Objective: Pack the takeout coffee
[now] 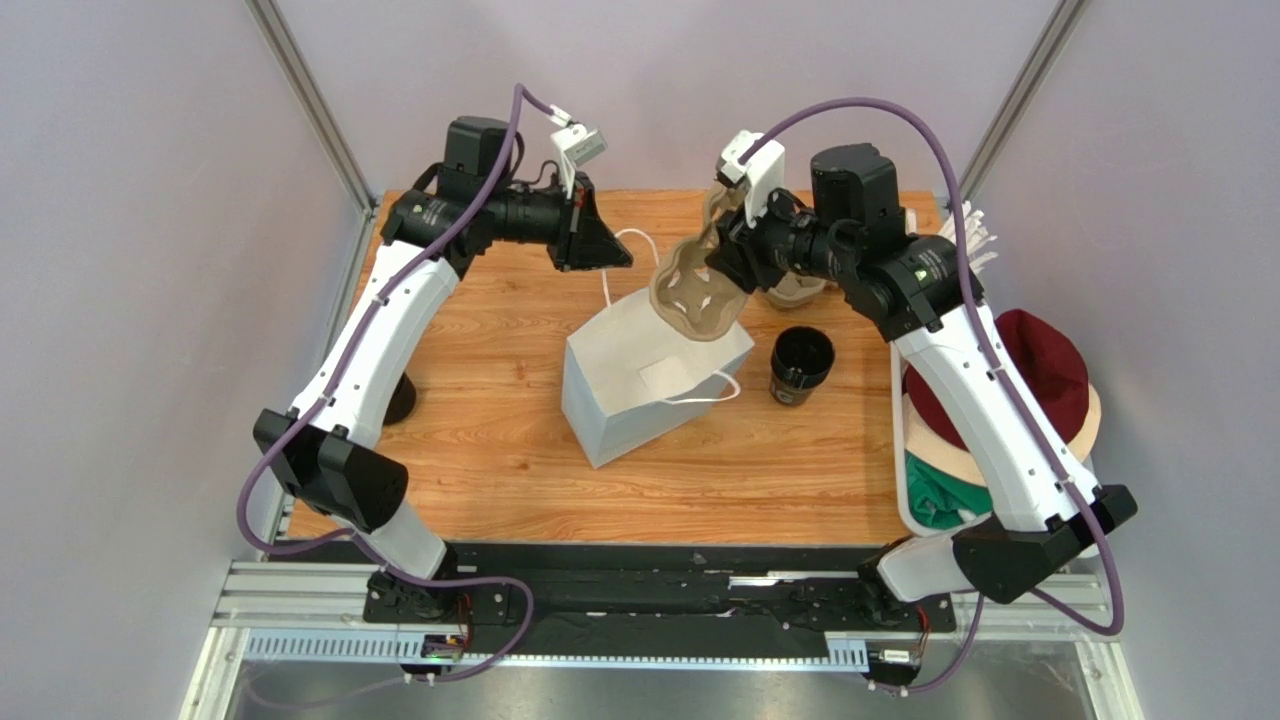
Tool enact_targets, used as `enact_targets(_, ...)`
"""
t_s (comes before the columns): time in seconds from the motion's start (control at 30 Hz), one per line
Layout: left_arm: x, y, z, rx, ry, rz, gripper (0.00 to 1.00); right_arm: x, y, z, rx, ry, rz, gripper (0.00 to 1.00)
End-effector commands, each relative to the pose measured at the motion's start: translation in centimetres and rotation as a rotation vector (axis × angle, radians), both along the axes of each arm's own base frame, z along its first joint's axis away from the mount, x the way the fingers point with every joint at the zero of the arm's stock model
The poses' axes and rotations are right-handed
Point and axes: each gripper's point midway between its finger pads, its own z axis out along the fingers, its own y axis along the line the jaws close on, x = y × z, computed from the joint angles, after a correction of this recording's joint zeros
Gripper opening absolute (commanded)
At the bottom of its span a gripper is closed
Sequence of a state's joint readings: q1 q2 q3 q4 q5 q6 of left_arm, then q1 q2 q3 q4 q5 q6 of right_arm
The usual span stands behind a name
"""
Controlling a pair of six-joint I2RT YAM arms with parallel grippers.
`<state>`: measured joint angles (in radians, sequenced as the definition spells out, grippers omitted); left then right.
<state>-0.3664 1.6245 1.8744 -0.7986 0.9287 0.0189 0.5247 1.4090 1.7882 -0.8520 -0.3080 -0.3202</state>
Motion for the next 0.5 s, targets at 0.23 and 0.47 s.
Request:
enact_targets(0.23,2.5,0.3,-0.4,-0.068,-0.038,0.19,0.0,1.0,1.4,2.9,0.07,-0.037,-0.192,0.36)
enact_targets(0.47,3.7,1.2,0.7,-0.08,-0.001,0.332,0.0,-0.3,2.8,5.1,0.137,-0.013,-0.138,0.36)
